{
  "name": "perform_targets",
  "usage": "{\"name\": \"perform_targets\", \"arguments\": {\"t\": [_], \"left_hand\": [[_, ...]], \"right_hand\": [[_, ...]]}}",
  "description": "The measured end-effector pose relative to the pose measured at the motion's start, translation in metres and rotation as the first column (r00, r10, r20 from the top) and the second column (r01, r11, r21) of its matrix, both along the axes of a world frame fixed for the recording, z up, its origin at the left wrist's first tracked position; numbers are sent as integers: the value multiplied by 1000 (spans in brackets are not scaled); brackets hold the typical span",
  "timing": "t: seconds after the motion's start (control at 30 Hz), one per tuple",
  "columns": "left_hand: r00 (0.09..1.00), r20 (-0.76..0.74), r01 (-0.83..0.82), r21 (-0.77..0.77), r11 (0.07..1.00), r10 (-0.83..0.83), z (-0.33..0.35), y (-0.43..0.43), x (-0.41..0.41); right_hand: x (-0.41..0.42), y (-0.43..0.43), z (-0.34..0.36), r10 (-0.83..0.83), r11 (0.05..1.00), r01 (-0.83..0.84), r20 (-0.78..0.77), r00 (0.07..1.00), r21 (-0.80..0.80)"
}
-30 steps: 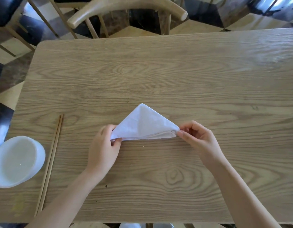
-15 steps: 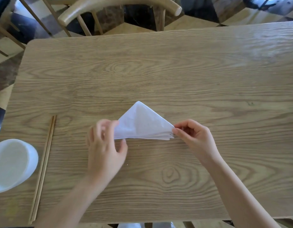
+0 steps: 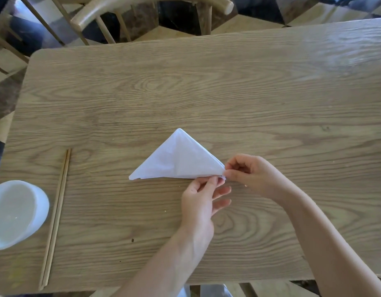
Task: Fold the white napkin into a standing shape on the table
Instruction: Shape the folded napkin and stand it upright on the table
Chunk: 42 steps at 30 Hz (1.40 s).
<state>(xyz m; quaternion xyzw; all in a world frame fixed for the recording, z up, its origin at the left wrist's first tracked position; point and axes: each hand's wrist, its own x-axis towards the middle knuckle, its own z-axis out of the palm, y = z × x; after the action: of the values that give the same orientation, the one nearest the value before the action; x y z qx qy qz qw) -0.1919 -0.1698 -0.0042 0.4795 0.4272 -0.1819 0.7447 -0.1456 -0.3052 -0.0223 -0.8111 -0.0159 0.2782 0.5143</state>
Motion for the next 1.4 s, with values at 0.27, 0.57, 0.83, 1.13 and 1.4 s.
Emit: {"name": "perform_targets", "arguments": {"t": [0.27, 0.57, 0.83, 1.13, 1.4], "left_hand": [[999, -26, -23, 30, 999, 24, 2, -3, 3], [999, -34, 34, 21, 999, -33, 1, -2, 2], [998, -65, 20, 50, 999, -17, 0, -3, 4], [996, -54, 78, 60, 995, -75, 2, -1, 6], [997, -59, 54, -22, 998, -55, 2, 1, 4]], "right_hand": [[-1, 6, 6, 139, 940, -125, 22, 990, -316], [3, 9, 1, 10, 948, 12, 67, 998, -319], [2, 9, 2, -57, 965, 63, 29, 998, -253], [4, 19, 2, -129, 948, 116, -24, 991, -297], [-3, 16, 3, -115, 979, 85, -156, 981, -183]]}}
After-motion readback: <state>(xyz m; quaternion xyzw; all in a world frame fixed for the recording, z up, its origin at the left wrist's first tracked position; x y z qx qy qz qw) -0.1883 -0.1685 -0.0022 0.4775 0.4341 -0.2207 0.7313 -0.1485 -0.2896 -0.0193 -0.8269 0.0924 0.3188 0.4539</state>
